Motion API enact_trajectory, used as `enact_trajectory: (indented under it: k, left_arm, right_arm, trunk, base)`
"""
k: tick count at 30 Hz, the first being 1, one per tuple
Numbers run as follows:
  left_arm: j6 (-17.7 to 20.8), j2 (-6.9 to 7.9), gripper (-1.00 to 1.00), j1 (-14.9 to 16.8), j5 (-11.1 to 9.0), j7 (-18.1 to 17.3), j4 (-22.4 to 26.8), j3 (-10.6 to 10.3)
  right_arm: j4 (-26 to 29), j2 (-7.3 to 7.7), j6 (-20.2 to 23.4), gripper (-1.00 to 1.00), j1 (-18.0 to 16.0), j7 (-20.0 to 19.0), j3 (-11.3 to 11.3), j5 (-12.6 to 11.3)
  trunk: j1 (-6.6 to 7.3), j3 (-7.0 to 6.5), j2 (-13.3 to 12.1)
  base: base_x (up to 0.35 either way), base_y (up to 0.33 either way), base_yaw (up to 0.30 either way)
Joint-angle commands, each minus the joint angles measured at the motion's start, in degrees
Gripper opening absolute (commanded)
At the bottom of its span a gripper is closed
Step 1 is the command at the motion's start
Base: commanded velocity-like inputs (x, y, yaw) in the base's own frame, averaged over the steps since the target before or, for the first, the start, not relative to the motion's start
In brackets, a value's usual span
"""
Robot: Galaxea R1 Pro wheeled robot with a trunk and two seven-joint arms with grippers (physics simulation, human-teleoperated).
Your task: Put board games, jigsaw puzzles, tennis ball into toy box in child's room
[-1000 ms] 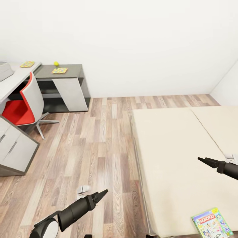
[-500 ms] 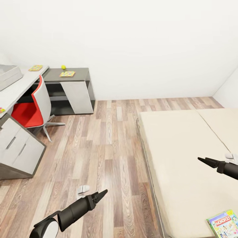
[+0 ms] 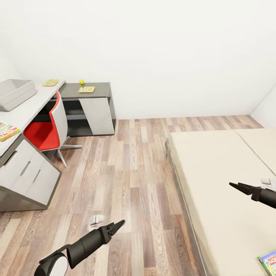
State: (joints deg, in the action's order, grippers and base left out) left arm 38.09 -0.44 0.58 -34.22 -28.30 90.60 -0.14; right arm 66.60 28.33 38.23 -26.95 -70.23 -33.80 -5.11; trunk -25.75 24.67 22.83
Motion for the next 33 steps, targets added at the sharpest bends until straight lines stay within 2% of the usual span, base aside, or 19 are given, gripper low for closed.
enact_trajectory:
  k: [1,13,33]
  left_arm:
    - [0.40,-0.02,1.00,0.03,-0.32,0.00,0.01,0.05]
    - [0.34,0.00,1.00,0.03,-0.32,0.00,0.01,0.05]
    - [0.32,0.00,1.00,0.03,-0.32,0.00,0.01,0.05]
  right_arm:
    - [0.02,-0.02,0.44,1.00,-0.04,-0.11,-0.04,-0.16]
    - [0.02,-0.16,0.44,1.00,-0.04,-0.09,-0.04,-0.16]
    - [0.02,-0.45,0.44,1.00,-0.04,-0.08,-0.04,-0.16]
  trunk:
    - [-0.03,-0.01,0.09]
    - [-0.03,-1.14,0.09]
    - [-0.03,-3.03,0.09]
  base:
    - [0.000,0.286,0.000]
    - [0.000,0.244,0.000]
    - [0.000,0.045,0.000]
